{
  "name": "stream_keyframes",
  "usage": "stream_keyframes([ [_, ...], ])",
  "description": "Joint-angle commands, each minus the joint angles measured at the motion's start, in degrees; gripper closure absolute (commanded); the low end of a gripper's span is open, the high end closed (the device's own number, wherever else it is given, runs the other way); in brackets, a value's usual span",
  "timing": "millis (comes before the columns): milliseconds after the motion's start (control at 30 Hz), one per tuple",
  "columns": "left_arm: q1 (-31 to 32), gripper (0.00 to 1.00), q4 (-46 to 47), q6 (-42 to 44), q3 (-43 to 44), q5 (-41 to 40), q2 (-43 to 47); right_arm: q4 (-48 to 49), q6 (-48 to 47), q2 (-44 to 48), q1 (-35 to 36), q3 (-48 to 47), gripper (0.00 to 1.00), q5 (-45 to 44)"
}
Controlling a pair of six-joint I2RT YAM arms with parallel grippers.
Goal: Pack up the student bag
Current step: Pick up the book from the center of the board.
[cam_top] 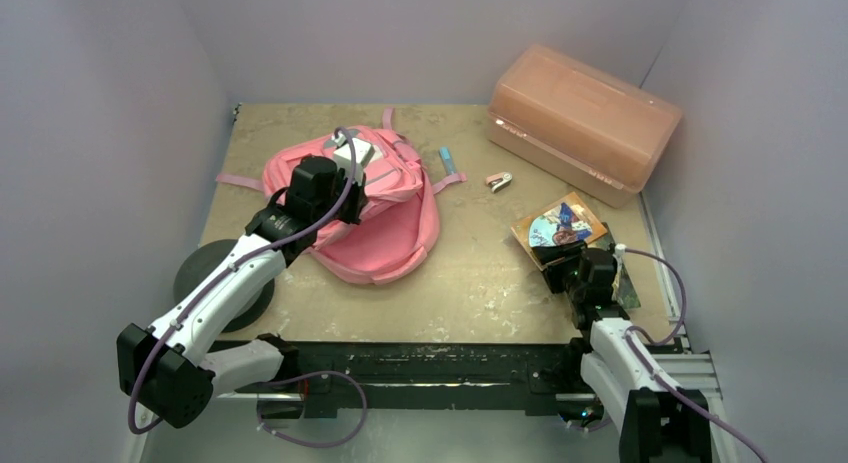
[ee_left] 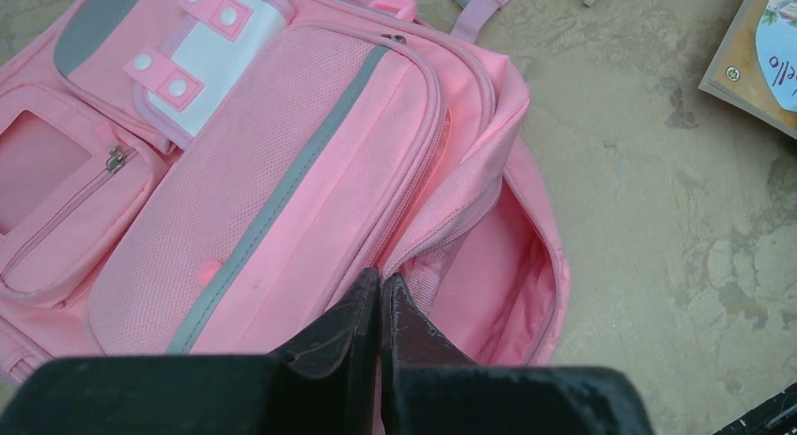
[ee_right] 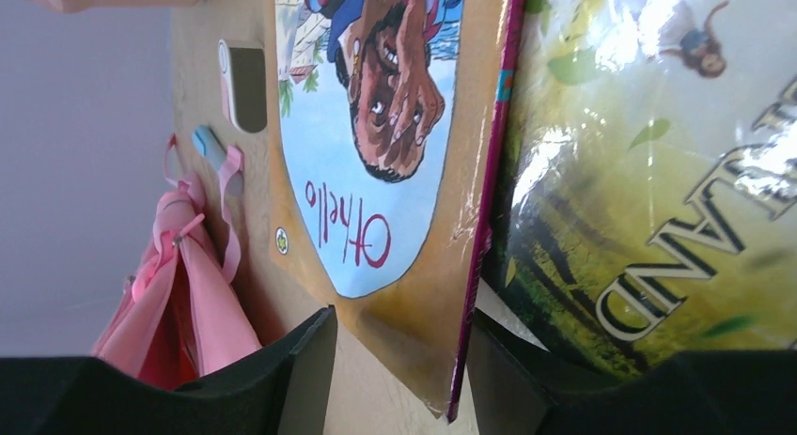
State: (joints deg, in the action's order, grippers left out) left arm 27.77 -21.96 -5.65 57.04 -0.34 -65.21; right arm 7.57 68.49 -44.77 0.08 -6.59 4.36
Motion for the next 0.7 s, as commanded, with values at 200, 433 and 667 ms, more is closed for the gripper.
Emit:
stream_keyframes([
  [200, -0.6, 1.0, 2.3, -1.6, 2.6, 0.1, 0.6, 6.1, -9.2, -6.2, -2.7, -2.0, 0.78, 5.4],
  [433, -0.6, 1.0, 2.4, -1.5, 2.7, 0.1, 0.5, 8.1, -17.9, -14.6, -2.6, -5.1, 0.99, 15.1],
  [667, -0.6, 1.0, 2.4, -1.2, 2.7, 0.1, 0.3, -1.2, -26.2, -15.4, 4.3, -12.8, 1.0, 22.7],
])
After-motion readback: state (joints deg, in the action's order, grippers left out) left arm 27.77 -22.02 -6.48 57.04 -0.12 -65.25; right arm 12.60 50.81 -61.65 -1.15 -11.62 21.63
